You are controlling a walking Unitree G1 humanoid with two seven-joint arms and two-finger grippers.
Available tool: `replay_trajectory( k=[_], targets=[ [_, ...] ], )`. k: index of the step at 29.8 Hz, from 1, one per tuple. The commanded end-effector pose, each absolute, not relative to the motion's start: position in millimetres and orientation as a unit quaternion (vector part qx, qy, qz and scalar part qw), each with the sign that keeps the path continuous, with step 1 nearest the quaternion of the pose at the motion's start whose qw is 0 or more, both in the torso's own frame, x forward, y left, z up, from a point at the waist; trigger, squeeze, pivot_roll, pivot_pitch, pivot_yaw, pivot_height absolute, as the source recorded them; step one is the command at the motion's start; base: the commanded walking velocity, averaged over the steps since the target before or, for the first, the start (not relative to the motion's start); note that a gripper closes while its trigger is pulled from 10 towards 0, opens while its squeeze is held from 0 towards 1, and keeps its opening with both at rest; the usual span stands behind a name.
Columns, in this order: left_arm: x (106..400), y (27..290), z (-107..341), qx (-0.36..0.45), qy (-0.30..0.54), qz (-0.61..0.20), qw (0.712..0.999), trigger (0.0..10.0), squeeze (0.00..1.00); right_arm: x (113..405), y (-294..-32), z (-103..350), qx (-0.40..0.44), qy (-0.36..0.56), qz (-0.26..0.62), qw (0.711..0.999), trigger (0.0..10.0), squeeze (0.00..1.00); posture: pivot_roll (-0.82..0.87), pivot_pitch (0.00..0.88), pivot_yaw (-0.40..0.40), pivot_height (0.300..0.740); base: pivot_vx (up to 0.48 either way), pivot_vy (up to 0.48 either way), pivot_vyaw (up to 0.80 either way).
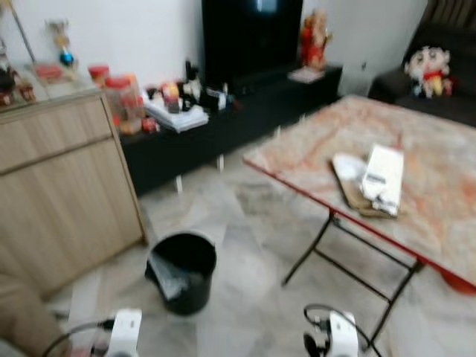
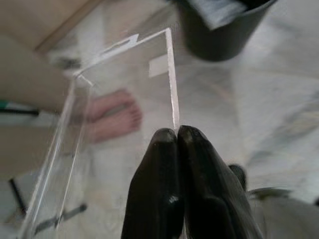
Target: Picking trash to rubbish bin
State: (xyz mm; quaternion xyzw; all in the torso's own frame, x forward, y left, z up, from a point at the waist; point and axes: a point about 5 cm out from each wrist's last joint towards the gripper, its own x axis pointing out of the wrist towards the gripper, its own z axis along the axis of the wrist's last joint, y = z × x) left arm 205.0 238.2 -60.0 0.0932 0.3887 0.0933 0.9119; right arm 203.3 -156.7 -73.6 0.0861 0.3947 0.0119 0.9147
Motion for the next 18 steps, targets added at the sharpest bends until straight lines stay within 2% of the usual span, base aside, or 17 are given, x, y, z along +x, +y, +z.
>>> replay_trajectory(
  k=[1, 8, 15, 18],
  targets=[
    [210.2, 232.9, -58.3, 0.090, 0.382, 0.088, 0.915, 10.0, 0.00, 206.7, -166.1, -71.0, 0.083, 0.387, -0.002, 0.918, 10.0, 0.00, 0.16, 0.006, -0.034, 0.740, 0.382, 0.000, 0.00],
    [211.6, 231.8, -57.7, 0.089, 0.379, 0.088, 0.917, 10.0, 0.00, 207.2, -167.6, -70.7, 0.065, 0.389, 0.004, 0.919, 10.0, 0.00, 0.16, 0.012, -0.037, 0.740, 0.380, 0.000, 0.00],
    [211.3, 230.9, -58.1, 0.088, 0.380, 0.088, 0.917, 10.0, 0.00, 207.7, -168.2, -70.1, 0.068, 0.383, -0.002, 0.921, 10.0, 0.00, 0.16, 0.012, -0.037, 0.740, 0.381, 0.000, 0.71],
    [211.8, 229.9, -58.0, 0.087, 0.379, 0.087, 0.917, 10.0, 0.00, 207.7, -169.1, -70.2, 0.074, 0.384, -0.010, 0.920, 10.0, 0.00, 0.16, 0.012, -0.037, 0.740, 0.381, 0.000, 0.00]
  ],
)
